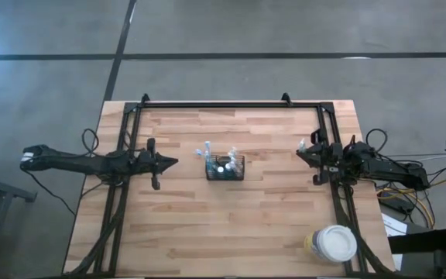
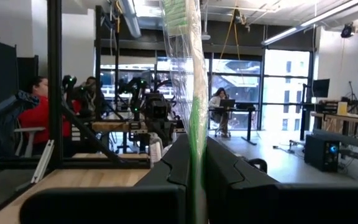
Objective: Pick & Place toothbrushing station
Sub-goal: Put the green toothbrush into the black mesh organizer
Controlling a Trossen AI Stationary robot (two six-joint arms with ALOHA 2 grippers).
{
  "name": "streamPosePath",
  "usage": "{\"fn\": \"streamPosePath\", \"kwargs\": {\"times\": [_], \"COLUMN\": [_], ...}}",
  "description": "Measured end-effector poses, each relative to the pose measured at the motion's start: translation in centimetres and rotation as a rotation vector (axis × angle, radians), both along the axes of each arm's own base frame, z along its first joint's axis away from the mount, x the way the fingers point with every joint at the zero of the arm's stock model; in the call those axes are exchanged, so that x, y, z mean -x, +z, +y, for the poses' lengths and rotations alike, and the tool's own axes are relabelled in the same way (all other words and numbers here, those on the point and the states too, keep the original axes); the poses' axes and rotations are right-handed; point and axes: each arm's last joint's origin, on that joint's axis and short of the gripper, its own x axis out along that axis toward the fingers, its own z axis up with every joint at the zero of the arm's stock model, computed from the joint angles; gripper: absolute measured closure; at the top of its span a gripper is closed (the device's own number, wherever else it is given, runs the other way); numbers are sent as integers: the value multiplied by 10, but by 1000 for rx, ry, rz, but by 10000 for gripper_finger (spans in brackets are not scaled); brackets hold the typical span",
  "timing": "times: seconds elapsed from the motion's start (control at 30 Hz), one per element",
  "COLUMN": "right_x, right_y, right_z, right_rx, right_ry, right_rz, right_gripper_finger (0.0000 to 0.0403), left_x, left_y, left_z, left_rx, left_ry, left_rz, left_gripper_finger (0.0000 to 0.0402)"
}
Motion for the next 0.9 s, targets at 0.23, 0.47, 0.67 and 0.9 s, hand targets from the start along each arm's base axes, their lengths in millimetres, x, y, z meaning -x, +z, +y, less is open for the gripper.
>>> {"fn": "streamPosePath", "kwargs": {"times": [0.23, 0.47, 0.67, 0.9], "right_x": [0, -1, -9, -37], "right_y": [0, 1, 14, 46], "right_z": [0, 0, -3, -6], "right_rx": [-10, 6, -8, 55], "right_ry": [3, -10, -84, -68], "right_rz": [-1, -3, 54, 100], "right_gripper_finger": [390, 390, 390, 390], "left_x": [0, 1, 0, 0], "left_y": [0, 5, 14, 27], "left_z": [0, 0, 0, 0], "left_rx": [1, 13, 17, -9], "left_ry": [0, -5, -8, -7], "left_rz": [-4, -52, -81, -187], "left_gripper_finger": [390, 398, 394, 392]}}
